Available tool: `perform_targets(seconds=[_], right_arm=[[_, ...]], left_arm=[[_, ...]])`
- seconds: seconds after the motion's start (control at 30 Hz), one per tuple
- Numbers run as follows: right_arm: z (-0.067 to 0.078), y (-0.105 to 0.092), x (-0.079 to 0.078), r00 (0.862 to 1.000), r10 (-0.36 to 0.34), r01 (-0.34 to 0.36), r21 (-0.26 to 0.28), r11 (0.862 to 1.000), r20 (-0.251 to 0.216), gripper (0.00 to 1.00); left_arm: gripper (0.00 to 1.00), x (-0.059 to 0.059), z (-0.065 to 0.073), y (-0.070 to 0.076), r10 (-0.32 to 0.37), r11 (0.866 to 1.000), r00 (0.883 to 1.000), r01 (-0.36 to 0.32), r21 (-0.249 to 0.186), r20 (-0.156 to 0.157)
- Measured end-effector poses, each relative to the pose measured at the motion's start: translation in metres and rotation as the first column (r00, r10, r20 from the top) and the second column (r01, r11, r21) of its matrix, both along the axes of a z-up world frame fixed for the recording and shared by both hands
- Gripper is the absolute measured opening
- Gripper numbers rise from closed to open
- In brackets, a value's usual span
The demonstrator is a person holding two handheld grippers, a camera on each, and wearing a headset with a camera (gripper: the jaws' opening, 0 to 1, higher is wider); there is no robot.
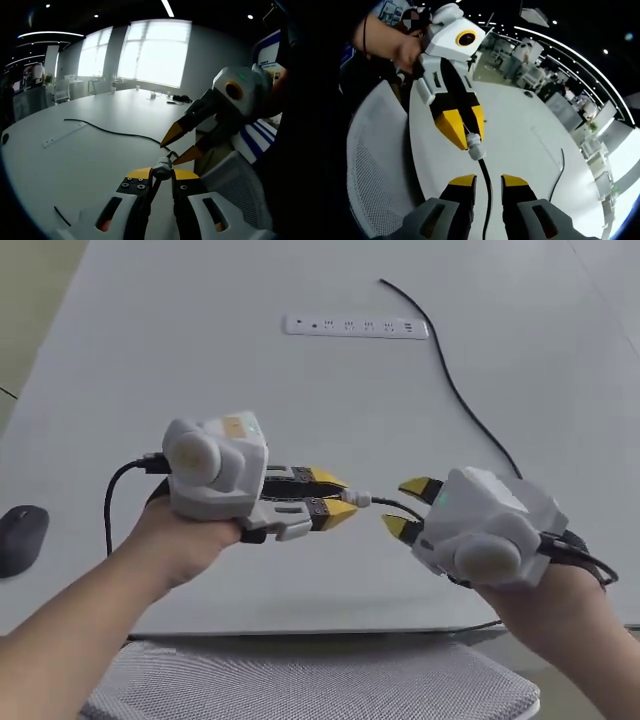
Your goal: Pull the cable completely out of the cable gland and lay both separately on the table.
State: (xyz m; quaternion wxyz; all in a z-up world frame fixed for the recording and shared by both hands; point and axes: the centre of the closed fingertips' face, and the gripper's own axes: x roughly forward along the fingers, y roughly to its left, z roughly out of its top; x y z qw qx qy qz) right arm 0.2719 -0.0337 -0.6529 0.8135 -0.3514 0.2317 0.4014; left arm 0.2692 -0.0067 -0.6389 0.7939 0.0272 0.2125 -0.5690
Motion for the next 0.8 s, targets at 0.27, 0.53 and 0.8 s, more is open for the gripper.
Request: perform_targets(seconds=[0.27, 0.53, 0.8], right_arm=[[0.001, 0.013, 0.000, 0.997, 0.075, -0.074, -0.043, 0.996, 0.024, 0.09], [-0.003, 0.014, -0.002, 0.993, 0.110, -0.107, -0.075, 0.991, 0.031, 0.03], [-0.004, 0.013, -0.005, 0.994, 0.107, -0.106, -0.063, 0.992, 0.020, 0.00]], left_arm=[[0.15, -0.002, 0.000, -0.001, -0.003, 1.000, 1.000, 0.003, 0.007, 0.003], [0.15, -0.006, 0.001, -0.005, -0.009, 1.000, 1.000, 0.009, 0.011, 0.008], [0.15, -0.009, 0.001, -0.007, -0.013, 1.000, 1.000, 0.013, 0.017, 0.016]])
